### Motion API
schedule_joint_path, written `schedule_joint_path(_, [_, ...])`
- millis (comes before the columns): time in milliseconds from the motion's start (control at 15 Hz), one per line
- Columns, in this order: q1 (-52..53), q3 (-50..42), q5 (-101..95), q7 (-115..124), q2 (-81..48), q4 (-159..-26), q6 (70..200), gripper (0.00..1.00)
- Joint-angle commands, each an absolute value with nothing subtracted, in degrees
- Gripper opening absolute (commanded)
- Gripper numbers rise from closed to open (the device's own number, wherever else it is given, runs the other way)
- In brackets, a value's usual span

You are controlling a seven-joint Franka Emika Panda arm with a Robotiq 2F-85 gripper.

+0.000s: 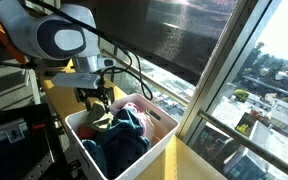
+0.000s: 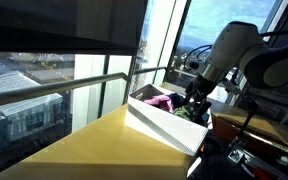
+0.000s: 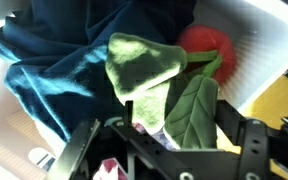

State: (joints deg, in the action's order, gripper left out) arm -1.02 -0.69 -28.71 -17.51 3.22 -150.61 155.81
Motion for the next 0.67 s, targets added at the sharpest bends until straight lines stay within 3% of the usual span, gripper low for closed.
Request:
schedule_joint_path(0, [-0.34, -0.41, -26.76, -21.74, 14.19, -153.07, 150.38, 1.00])
schedule_joint_path(533, [12.74, -0.19, -9.13, -29.01, 18.64, -155.91, 153.30, 1.00])
schedule_joint_path(600, [9.46, 0.23, -13.21, -27.12, 18.28, -154.53, 151.54, 1.00])
